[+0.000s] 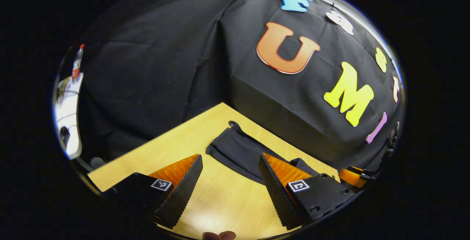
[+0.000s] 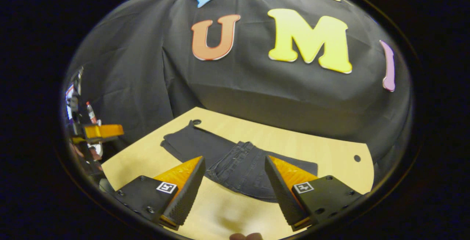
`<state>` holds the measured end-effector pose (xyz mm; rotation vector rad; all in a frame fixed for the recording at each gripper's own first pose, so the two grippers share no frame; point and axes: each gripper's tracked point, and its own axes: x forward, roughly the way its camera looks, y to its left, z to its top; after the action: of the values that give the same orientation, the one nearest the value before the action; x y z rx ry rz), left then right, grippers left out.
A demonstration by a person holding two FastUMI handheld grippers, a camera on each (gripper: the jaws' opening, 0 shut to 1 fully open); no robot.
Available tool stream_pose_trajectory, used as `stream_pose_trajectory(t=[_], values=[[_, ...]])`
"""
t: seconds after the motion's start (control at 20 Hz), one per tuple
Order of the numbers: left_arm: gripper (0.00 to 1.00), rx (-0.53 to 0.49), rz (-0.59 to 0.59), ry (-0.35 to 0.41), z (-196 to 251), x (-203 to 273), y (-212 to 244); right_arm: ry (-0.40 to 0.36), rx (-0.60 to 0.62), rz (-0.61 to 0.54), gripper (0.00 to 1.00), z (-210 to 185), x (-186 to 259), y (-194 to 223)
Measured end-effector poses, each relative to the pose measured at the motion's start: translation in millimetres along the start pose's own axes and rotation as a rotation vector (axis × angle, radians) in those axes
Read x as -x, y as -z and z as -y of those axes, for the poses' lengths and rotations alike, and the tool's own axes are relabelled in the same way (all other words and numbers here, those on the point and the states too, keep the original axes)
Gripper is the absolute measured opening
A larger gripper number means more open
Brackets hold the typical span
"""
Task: Grasp the waist and the cuffs of the jeans and fold them to make the two legs overlap; first hold the waist and fold one-third of the jeans toward the cuffs, then hold the cuffs and fold the remaining one-third in the same direction to finish folding.
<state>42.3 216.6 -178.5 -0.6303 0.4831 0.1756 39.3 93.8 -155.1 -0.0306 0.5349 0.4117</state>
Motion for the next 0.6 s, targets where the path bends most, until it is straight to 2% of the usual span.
stream_pose_trajectory(t=[0.3, 0.45, 0.6], values=[[0.99, 0.391, -0.151, 0.056, -6, -75, 43, 0.125, -0.071, 0.034, 0.99, 77, 87, -31], [0.99, 0.565, -0.219, 0.036, -19, -108, 61, 0.164, -0.141, 0.03, 0.99, 102, 101, -25], [0.99, 0.716, -0.213, 0.032, -27, -136, 61, 0.194, -0.193, -0.003, 1.0, 115, 108, -8]])
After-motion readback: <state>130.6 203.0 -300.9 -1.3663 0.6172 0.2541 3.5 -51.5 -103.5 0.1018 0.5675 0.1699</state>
